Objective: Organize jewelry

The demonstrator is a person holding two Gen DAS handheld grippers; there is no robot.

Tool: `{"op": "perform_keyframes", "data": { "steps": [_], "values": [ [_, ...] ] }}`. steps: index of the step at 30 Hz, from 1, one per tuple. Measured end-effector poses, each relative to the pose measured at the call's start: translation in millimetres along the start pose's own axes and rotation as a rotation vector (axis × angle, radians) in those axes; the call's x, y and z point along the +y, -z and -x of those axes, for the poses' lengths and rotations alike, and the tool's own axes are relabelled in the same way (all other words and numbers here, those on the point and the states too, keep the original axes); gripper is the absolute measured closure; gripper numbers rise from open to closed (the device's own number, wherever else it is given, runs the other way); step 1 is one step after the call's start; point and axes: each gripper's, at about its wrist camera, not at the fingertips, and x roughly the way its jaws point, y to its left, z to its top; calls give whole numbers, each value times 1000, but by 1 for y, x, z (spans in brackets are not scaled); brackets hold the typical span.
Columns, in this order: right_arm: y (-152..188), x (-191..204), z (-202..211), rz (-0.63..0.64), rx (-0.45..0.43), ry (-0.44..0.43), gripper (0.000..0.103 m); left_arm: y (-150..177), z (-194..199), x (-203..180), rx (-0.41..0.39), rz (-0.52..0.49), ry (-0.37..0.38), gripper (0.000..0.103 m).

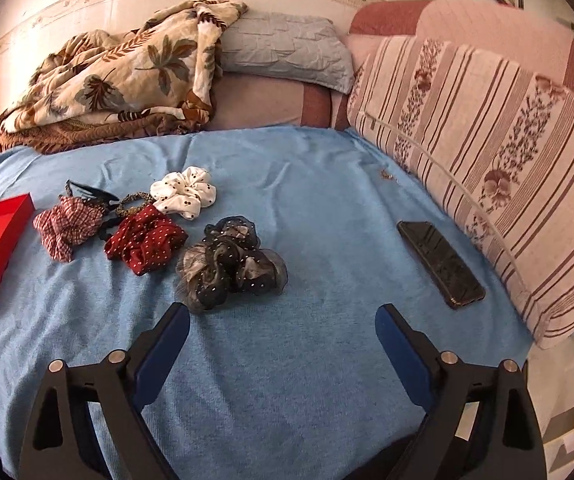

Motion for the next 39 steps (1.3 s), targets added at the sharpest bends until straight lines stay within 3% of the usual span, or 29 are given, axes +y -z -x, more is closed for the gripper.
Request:
{"op": "perform_keyframes", "data": {
  "steps": [4, 6, 7, 15, 25, 26, 27, 28, 29, 30, 31, 32, 37, 39],
  "values": [
    [-6, -6, -10, -12, -5, -20, 8, -15, -11, 4, 6, 30, 45, 6],
    [-9, -7, -17, -18, 8, -31, 11, -24, -20, -1, 26, 17, 75, 21],
    [-11, -8, -22, -21, 19, -41, 14, -29, -25, -3, 36, 3, 88, 23],
    [-20, -6, -61, -57, 79, -139, 16, -70, -81, 11, 55, 71, 58, 23],
    [-30, 5, -100, -63, 124, -167, 16, -88, -150, 0, 137, -12, 55, 23],
    [-30, 6, -102, -64, 126, -167, 20, -88, -152, 1, 137, -3, 67, 30],
    [-30, 7, -104, -63, 130, -167, 23, -87, -153, 2, 140, 1, 74, 50],
    [-30, 8, -107, -60, 143, -171, 30, -87, -155, 2, 152, 0, 74, 64],
    [-30, 8, -109, -60, 153, -176, 42, -85, -158, 1, 174, 0, 78, 87],
    [-29, 9, -112, -62, 166, -180, 50, -84, -158, 1, 190, 4, 92, 92],
    [-28, 9, -113, -62, 177, -175, 64, -83, -156, 1, 187, 8, 98, 92],
    [-28, 8, -114, -60, 185, -172, 71, -82, -151, 1, 174, 5, 97, 92],
    [-28, 2, -88, -67, 144, -194, 85, -73, -104, 0, 130, -5, 157, 93],
    [-30, 0, -70, -67, 116, -205, 85, -70, -83, 4, 112, -5, 182, 92]
  ]
}}
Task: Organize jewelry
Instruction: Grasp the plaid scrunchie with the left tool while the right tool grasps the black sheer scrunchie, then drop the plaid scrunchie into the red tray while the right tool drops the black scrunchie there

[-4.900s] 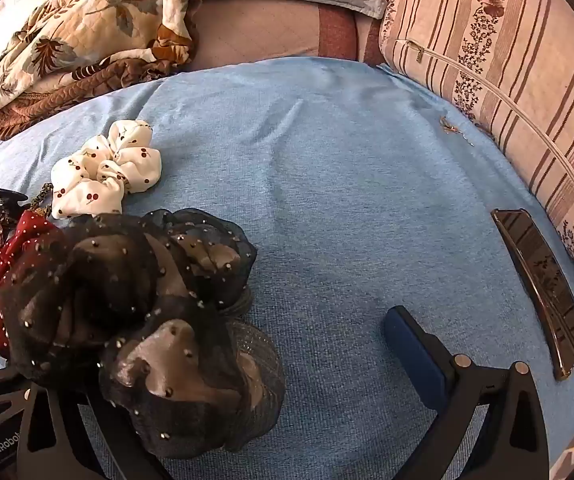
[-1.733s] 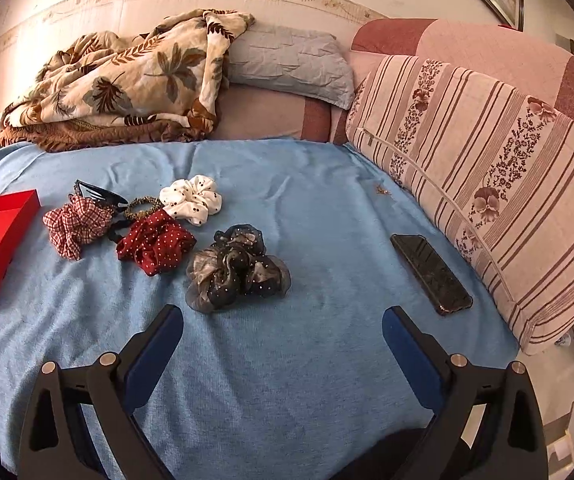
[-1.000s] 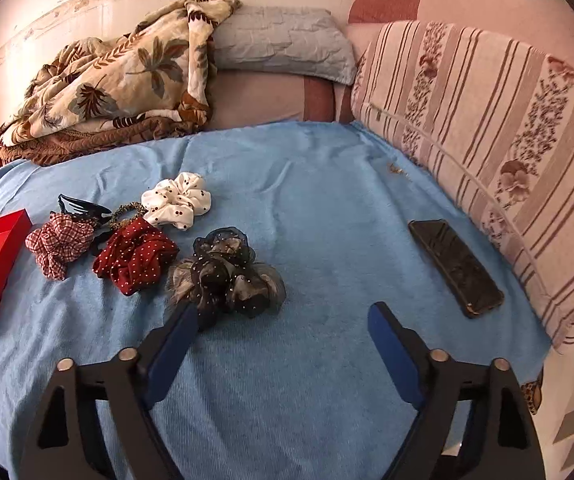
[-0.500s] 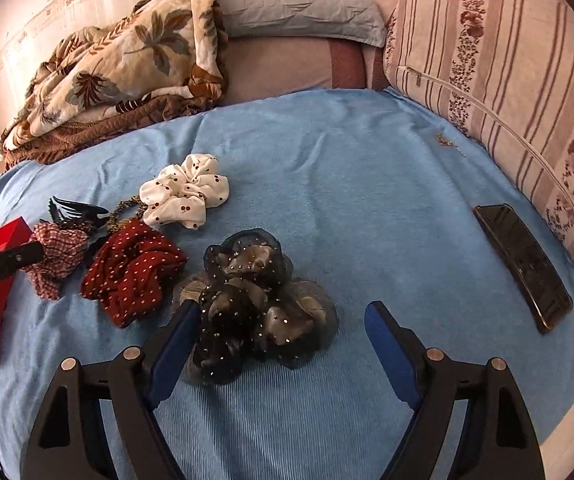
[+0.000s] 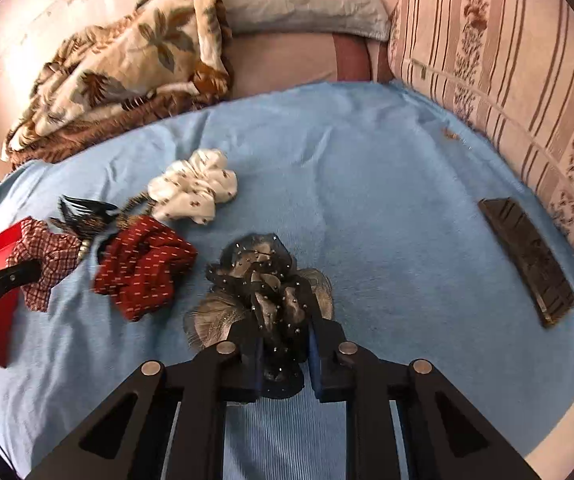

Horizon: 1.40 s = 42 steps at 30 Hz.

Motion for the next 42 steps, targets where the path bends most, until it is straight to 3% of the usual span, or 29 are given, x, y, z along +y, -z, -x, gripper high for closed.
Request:
{"op": "perform_keyframes", "data": {
  "steps": [4, 9, 15, 22, 28, 34, 37, 39, 42],
  "values": [
    [-2, 16, 32, 31, -48, -46, 85, 9, 44, 16, -53, 3, 18, 92],
    [-14, 55, 49, 78, -54, -136, 85, 9, 71, 68, -84, 71, -61, 92],
    [-30, 141, 45, 174, -5, -312, 85, 7, 72, 155, -69, 199, -220, 92],
    [-48, 259, 13, 285, 44, -442, 85, -4, 60, 247, -62, 334, -295, 92],
    [-52, 341, -31, 373, 84, -461, 84, -16, 41, 286, -46, 360, -334, 92],
    [-49, 379, -73, 400, 136, -428, 84, -16, 21, 301, -15, 373, -350, 89],
    [-50, 387, -86, 415, 145, -407, 79, -16, 20, 307, -18, 390, -340, 76],
    [-49, 387, -89, 416, 142, -398, 74, -17, 25, 310, -44, 407, -329, 58],
    [-52, 386, -90, 413, 133, -395, 62, -17, 31, 312, -71, 418, -299, 51]
  ]
}}
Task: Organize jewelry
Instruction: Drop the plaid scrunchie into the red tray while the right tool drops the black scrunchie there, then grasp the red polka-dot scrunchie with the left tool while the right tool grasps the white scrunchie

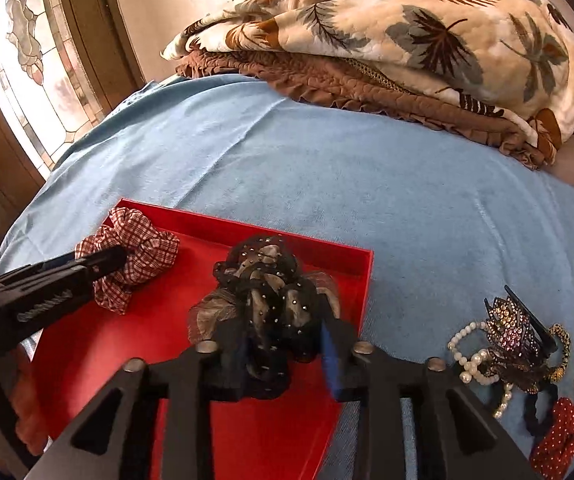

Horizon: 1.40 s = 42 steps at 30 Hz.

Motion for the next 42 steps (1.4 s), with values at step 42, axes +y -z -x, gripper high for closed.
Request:
{"op": "perform_keyframes", "data": {
  "steps": [42],
  "values": [
    [176, -266, 169, -375, -104, 200, 42, 144, 57, -269, 83, -367, 385, 38]
  ]
}}
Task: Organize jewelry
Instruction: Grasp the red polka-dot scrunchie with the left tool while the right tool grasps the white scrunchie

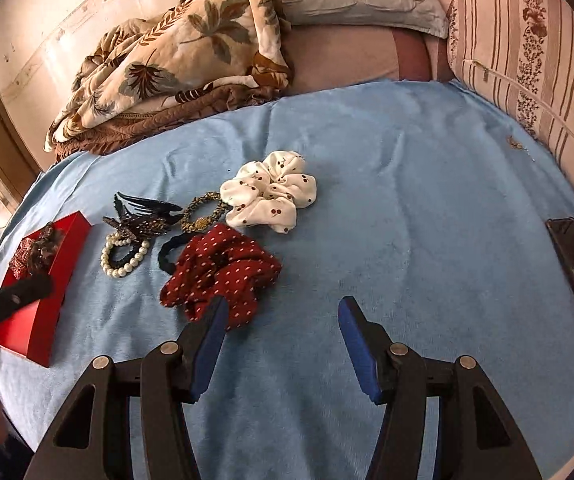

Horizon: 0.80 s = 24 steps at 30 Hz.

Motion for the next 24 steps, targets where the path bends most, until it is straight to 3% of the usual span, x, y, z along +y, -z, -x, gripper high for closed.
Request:
{"op": "perform_keyframes", "data": {
  "steps": [6, 12, 16, 19, 21, 23, 24],
  "values": [
    [-42, -20, -33, -49, 4, -58, 42, -7, -37, -43, 24, -50, 16, 38],
    [-75, -28, -75, -69, 39, -91, 43, -16, -66, -56, 67, -42, 38, 38],
    [-84, -36, -101, -95, 74, -108, 51, -16, -83, -63, 104, -38, 90, 39],
    [-87, -39, -115, -116, 97, -123, 61, -15, -93, -67, 128, -32, 123, 51],
    [-87, -38, -117, -115, 89, -125, 70, -12, -98, -69, 143, -32, 132, 82],
    [-87, -35, -119, -106, 102, -150, 94, -11, -100, -69, 156, -28, 134, 88],
    [-86, -33, -118, -100, 97, -145, 94, -10, -98, -68, 150, -25, 133, 90]
  ]
}}
